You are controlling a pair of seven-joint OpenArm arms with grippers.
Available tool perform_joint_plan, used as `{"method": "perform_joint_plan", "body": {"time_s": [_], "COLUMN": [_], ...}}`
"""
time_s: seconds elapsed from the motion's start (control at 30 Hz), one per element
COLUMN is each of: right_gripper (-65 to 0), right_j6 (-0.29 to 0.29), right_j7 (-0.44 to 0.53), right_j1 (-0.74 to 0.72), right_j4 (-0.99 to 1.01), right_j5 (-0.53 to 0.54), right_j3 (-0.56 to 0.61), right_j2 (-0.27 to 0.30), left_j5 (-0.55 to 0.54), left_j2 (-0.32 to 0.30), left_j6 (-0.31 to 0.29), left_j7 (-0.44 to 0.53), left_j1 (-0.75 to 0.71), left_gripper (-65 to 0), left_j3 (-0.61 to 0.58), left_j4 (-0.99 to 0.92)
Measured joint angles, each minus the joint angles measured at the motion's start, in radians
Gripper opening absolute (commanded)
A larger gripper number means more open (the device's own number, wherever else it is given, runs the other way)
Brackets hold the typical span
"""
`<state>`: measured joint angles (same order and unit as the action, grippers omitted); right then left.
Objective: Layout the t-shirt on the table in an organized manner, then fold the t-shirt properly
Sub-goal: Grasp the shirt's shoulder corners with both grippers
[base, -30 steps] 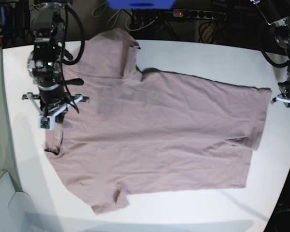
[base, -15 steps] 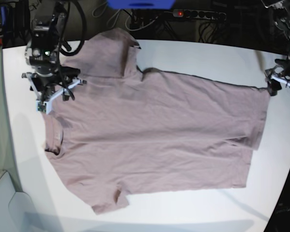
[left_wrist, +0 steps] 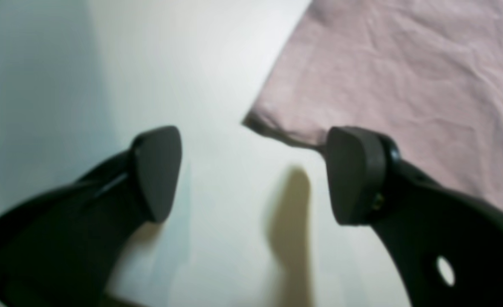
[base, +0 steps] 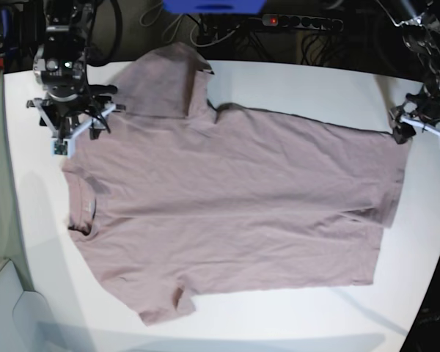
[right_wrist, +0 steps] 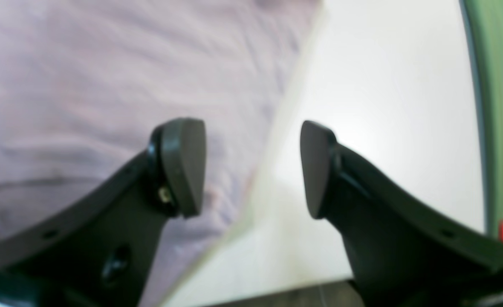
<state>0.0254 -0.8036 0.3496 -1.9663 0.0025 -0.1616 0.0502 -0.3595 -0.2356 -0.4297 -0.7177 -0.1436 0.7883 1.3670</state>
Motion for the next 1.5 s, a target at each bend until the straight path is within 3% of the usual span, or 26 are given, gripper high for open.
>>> {"method": "perform_joint_plan", "body": {"time_s": [0.17,0.37,0.43,0.6,0.63,0.73,0.87,0.97,1.23,1.5], "right_gripper": [-29.2,-29.2,-29.2,-29.2,-29.1,-29.1,-29.1,-29.1,-23.7,-23.3], "right_j6": [0.0,0.0,0.0,0.0,0.0,0.007,0.134,0.136,0.136,0.136], "right_j7": [0.023,0.029,0.029,0.029,0.028,0.028,0.024,0.026,0.03,0.031], "right_j1": [0.033,0.028,0.03,0.028,0.028,0.031,0.07,0.084,0.116,0.128], "right_j4": [0.0,0.0,0.0,0.0,0.0,0.0,0.0,0.001,0.036,0.066], "right_j5": [0.002,0.001,0.001,0.001,0.001,0.001,-0.002,-0.005,-0.006,-0.006], "right_j3": [0.0,-0.003,-0.006,-0.003,-0.001,-0.001,-0.001,-0.005,-0.009,-0.006], "right_j2": [0.0,0.0,0.0,0.0,0.0,0.0,-0.006,-0.035,-0.03,-0.031], "left_j5": [-0.008,0.101,0.095,0.086,0.085,0.082,0.082,0.082,0.082,0.082], "left_j2": [-0.003,-0.005,-0.006,-0.011,-0.011,-0.01,-0.01,-0.01,-0.008,-0.008], "left_j6": [-0.001,-0.005,-0.005,-0.001,-0.002,-0.002,-0.002,-0.002,-0.002,-0.002], "left_j7": [0.056,0.127,0.146,0.148,0.147,0.146,0.14,0.138,0.136,0.136], "left_j1": [0.062,0.097,0.097,0.097,0.098,0.098,0.1,0.1,0.1,0.1], "left_gripper": [-13.9,-16.3,-24.3,-60.2,-65.0,-64.0,-64.9,-64.9,-64.9,-64.9], "left_j3": [-0.035,-0.036,-0.034,-0.031,-0.031,-0.031,-0.031,-0.032,-0.032,-0.032], "left_j4": [-0.106,-0.16,-0.175,-0.195,-0.196,-0.196,-0.193,-0.19,-0.189,-0.189]}}
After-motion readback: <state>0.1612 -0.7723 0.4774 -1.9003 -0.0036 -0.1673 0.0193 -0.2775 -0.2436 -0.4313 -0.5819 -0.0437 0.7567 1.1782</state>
